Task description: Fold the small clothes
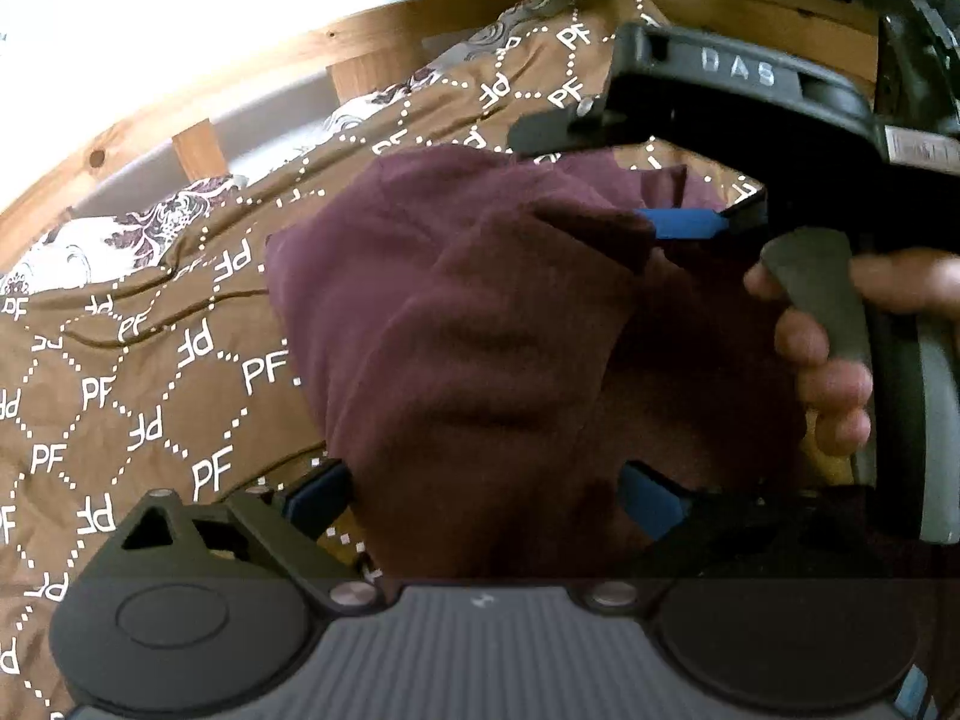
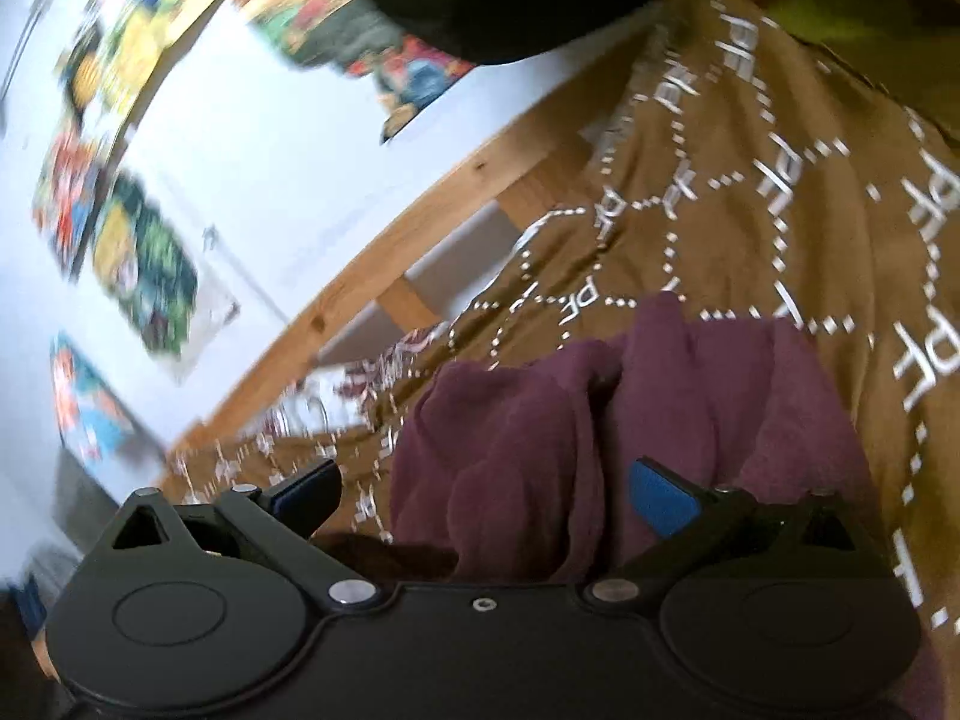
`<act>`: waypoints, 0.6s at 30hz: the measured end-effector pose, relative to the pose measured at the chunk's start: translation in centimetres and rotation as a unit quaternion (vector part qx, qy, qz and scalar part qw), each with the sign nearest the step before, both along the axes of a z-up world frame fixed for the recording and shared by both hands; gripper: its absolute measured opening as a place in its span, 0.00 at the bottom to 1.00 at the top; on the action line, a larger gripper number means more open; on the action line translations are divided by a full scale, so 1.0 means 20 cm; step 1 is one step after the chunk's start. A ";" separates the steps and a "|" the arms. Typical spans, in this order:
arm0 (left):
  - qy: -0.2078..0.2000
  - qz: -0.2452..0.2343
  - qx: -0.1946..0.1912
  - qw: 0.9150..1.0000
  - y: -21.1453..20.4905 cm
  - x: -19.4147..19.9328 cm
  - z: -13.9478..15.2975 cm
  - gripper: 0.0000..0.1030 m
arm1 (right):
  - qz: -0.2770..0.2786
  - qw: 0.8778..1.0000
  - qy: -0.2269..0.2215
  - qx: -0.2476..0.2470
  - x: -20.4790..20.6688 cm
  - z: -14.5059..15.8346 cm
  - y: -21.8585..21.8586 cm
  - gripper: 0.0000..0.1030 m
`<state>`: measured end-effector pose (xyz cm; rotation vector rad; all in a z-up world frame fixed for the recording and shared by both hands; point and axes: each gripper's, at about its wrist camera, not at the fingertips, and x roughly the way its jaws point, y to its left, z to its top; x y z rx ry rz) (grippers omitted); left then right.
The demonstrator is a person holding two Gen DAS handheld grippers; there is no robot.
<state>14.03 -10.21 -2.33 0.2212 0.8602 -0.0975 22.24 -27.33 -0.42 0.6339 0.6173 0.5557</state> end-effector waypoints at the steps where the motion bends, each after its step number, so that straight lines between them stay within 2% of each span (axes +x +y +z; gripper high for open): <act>1: 0.001 0.001 0.001 1.000 0.00 0.00 0.00 0.93 | -0.006 1.000 0.004 0.010 0.01 -0.01 -0.01 0.98; 4: 0.003 0.006 0.004 1.000 0.01 0.00 -0.01 0.89 | -0.018 1.000 0.016 0.020 0.04 -0.02 -0.04 0.93; 6: 0.003 0.010 0.000 1.000 0.02 0.01 -0.01 0.84 | -0.026 0.999 0.020 0.007 0.05 -0.03 -0.03 0.81; 8: 0.000 0.013 -0.002 1.000 0.03 0.01 -0.01 0.82 | -0.031 0.999 0.015 -0.021 0.04 -0.03 -0.01 0.64; 10: -0.005 0.016 -0.008 1.000 0.04 0.01 -0.01 0.79 | -0.029 0.998 0.011 -0.046 0.04 -0.04 0.01 0.55; 13: -0.012 0.017 -0.009 1.000 0.05 0.01 -0.01 0.70 | -0.018 0.997 0.009 -0.076 0.03 -0.06 0.04 0.52; 15: -0.014 0.012 -0.014 1.000 0.05 0.00 0.00 0.61 | -0.013 0.996 0.005 -0.090 0.03 -0.07 0.06 0.41; 17: -0.019 0.008 -0.016 1.000 0.05 -0.01 0.00 0.58 | -0.009 0.996 0.004 -0.090 0.03 -0.07 0.06 0.15; 18: -0.020 0.007 -0.017 1.000 0.05 -0.01 0.01 0.56 | -0.010 0.996 0.000 -0.093 0.03 -0.07 0.07 0.15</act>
